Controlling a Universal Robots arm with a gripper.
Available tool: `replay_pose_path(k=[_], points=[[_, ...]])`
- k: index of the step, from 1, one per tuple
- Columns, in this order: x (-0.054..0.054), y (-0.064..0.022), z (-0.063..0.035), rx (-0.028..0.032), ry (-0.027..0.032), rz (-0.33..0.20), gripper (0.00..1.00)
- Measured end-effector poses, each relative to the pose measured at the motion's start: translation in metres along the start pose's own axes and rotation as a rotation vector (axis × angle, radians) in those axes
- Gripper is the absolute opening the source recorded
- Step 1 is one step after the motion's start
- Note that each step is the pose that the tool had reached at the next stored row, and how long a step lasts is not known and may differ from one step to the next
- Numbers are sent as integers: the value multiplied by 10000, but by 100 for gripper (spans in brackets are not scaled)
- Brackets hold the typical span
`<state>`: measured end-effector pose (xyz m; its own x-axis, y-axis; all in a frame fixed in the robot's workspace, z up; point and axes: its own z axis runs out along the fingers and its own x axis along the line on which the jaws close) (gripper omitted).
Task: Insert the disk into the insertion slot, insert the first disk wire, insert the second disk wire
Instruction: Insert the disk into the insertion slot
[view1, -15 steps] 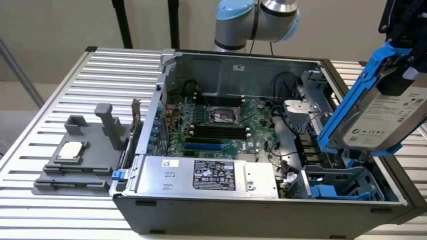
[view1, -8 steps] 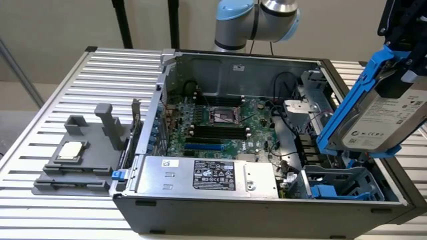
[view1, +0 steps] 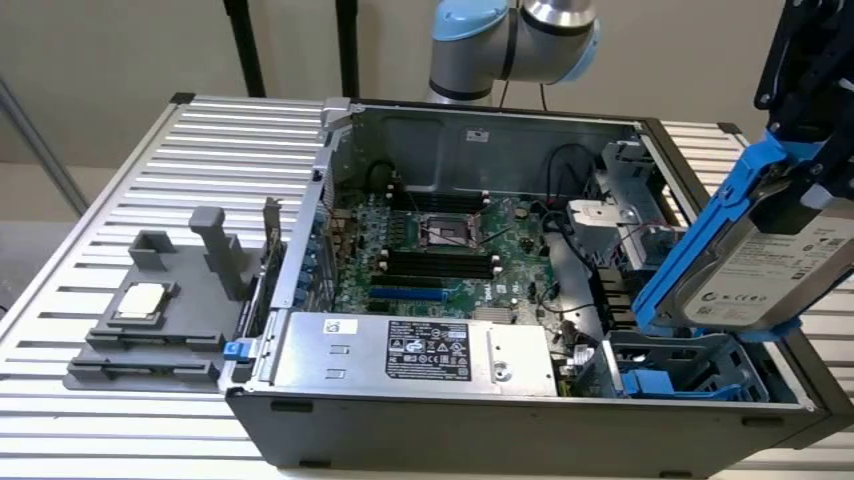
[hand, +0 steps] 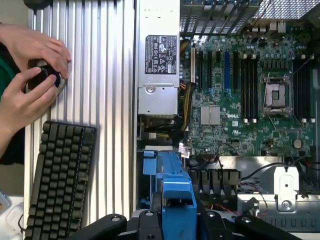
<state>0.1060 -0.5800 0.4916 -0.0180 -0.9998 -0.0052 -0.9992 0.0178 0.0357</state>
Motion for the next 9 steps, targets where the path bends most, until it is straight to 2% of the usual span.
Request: replay_pose_path(k=[7, 9], points=[[28, -4, 118, 117, -21, 0, 32], [29, -4, 120, 117, -21, 0, 32]])
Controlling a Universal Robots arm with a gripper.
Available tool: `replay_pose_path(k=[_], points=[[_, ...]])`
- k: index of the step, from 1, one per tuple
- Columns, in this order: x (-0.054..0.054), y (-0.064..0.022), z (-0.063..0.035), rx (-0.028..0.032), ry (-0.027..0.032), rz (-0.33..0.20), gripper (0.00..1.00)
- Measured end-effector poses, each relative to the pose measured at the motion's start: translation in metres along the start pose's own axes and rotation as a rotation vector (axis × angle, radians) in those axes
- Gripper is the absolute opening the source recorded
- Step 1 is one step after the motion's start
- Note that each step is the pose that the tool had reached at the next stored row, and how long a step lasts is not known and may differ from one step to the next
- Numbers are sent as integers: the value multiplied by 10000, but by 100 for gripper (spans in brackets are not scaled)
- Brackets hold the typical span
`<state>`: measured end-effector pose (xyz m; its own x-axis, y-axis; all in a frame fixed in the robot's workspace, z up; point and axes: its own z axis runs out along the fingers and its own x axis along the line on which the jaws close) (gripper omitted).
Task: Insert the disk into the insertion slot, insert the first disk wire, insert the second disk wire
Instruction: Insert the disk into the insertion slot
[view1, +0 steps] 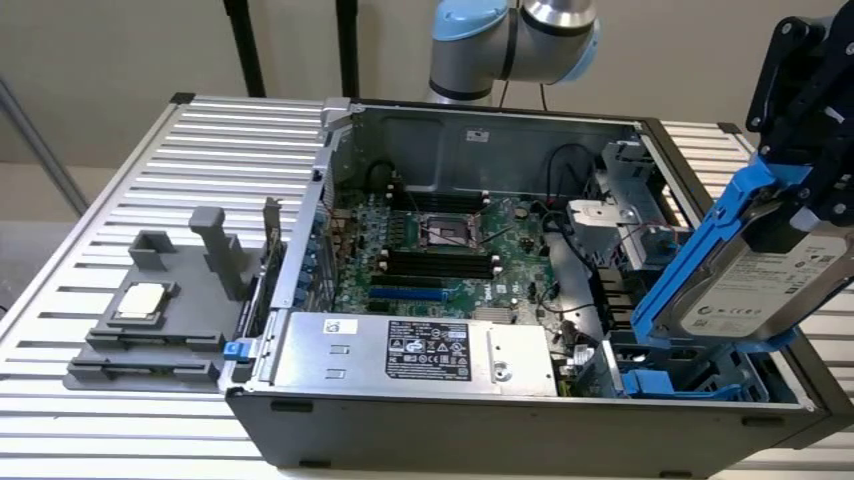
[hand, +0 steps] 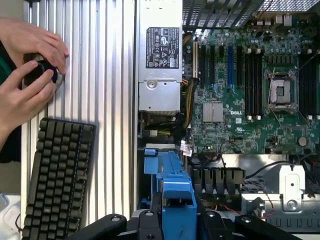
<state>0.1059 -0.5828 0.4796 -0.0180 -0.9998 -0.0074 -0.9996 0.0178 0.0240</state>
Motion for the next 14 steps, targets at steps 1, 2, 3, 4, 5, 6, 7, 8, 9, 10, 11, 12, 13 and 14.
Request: replay_pose_path(k=[1, 2, 3, 4, 5, 6, 7, 8, 9, 10, 11, 12, 13, 14], points=[[0, 0, 0, 0, 0, 0, 32], [0, 0, 1, 0, -1, 0, 32], [1, 0, 1, 0, 0, 0, 32], [0, 0, 1, 0, 0, 0, 32], [1, 0, 1, 0, -1, 1, 32], [0, 0, 0, 0, 0, 0, 32], [1, 0, 1, 0, -1, 0, 32], [0, 0, 1, 0, -1, 0, 32], [1, 0, 1, 0, 0, 1, 32], [1, 0, 1, 0, 0, 1, 32], [0, 0, 1, 0, 0, 0, 32], [1, 0, 1, 0, 0, 0, 32], [0, 0, 1, 0, -1, 0, 32], [1, 0, 1, 1, 0, 0, 32]])
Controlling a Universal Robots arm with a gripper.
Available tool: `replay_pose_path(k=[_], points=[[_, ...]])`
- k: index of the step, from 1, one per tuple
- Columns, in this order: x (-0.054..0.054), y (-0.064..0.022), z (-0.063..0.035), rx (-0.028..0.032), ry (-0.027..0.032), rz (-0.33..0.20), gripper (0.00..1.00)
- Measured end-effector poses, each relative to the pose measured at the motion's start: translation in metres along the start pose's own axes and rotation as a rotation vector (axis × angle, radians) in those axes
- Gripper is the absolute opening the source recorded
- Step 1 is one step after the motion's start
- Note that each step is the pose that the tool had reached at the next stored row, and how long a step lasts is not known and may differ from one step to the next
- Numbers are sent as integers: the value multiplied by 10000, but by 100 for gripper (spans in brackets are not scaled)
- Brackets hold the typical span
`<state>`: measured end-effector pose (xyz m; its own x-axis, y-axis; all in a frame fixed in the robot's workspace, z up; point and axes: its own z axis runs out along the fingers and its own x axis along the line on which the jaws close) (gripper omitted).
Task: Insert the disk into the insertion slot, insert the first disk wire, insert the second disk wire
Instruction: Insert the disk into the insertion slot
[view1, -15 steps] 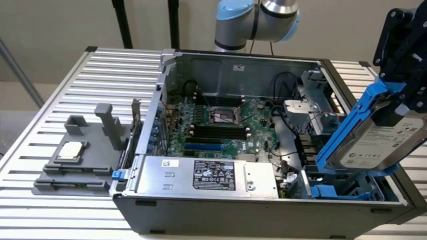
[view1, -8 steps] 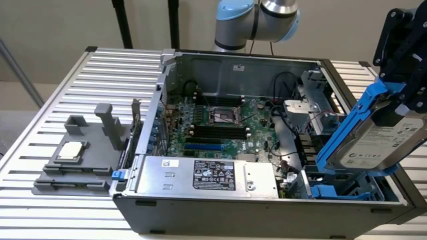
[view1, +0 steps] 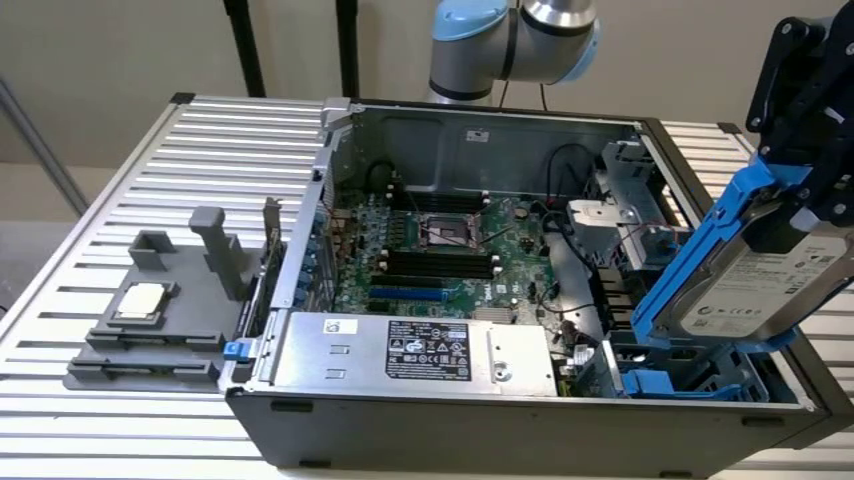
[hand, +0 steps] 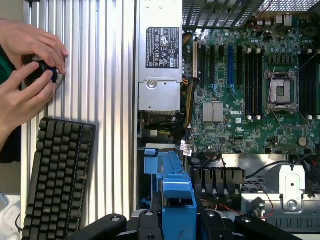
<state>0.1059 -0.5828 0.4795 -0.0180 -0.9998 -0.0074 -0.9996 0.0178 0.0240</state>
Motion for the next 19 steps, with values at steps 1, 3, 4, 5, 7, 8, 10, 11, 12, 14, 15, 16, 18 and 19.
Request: replay_pose_path(k=[1, 3, 4, 5, 7, 8, 10, 11, 12, 14, 15, 16, 18, 19], points=[[0, 0, 2, 2, 0, 0, 32], [0, -1, 16, 6, -1, 0, 32], [0, -1, 30, 8, 0, 0, 32], [0, -1, 48, 11, -1, 0, 32], [0, -2, 83, 14, 1, 0, 32], [0, -3, 102, 16, -1, -1, 32], [0, -3, 137, 16, 0, -1, 32], [0, -4, 155, 17, -1, 0, 32], [0, -4, 171, 17, -1, -1, 32], [0, -5, 201, 17, 0, 0, 32], [-1, -5, 213, 17, 0, 0, 32], [-1, -5, 224, 17, -1, 0, 32], [-1, -6, 241, 17, 0, 0, 32], [-1, -6, 247, 17, -1, 0, 32]])
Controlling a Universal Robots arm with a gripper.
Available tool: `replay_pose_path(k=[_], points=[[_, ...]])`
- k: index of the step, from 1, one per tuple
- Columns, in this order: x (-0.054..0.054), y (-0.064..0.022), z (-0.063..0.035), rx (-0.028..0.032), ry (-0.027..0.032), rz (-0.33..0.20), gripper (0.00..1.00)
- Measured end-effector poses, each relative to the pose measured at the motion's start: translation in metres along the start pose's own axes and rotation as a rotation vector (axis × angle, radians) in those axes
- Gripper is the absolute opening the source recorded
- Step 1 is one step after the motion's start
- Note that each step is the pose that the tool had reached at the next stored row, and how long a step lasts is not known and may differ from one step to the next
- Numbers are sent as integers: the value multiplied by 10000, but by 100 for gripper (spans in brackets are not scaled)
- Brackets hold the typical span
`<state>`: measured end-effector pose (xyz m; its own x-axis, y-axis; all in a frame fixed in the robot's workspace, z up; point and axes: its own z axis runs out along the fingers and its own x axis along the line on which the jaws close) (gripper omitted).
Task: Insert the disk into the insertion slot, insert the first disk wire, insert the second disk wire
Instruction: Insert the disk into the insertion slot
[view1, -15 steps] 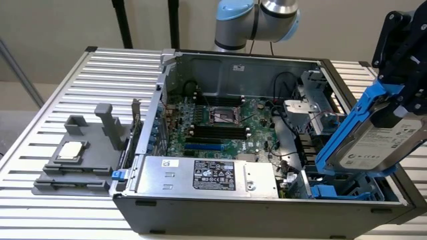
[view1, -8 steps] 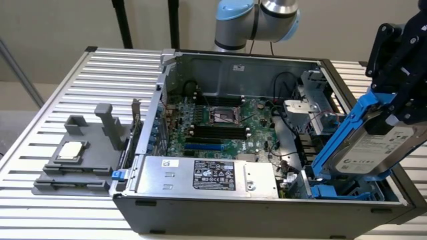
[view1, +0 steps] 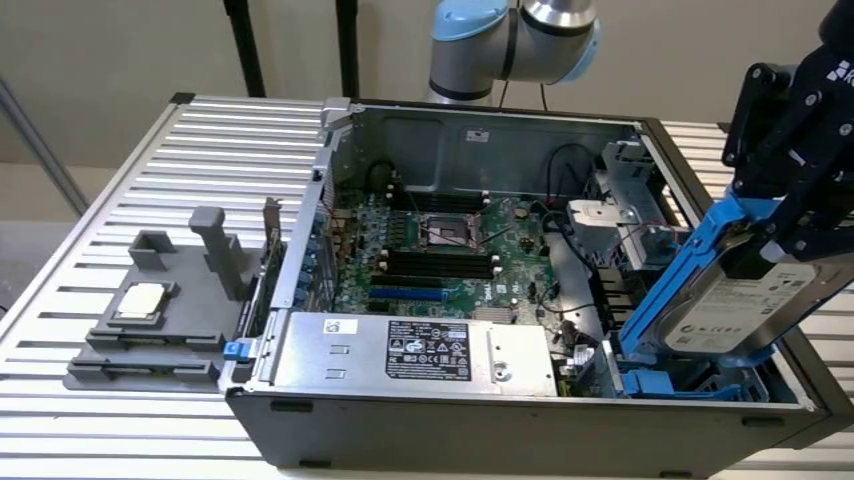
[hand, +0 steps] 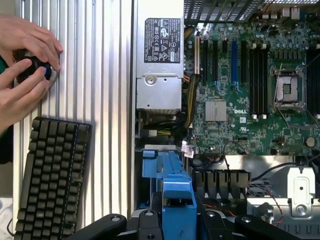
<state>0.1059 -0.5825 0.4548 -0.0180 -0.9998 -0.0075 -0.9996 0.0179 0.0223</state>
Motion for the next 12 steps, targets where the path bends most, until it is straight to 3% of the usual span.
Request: replay_pose_path(k=[5, 12], points=[[0, 0, 23, 8, 0, 1, 32], [0, -1, 50, 64, -2, -1, 32]])
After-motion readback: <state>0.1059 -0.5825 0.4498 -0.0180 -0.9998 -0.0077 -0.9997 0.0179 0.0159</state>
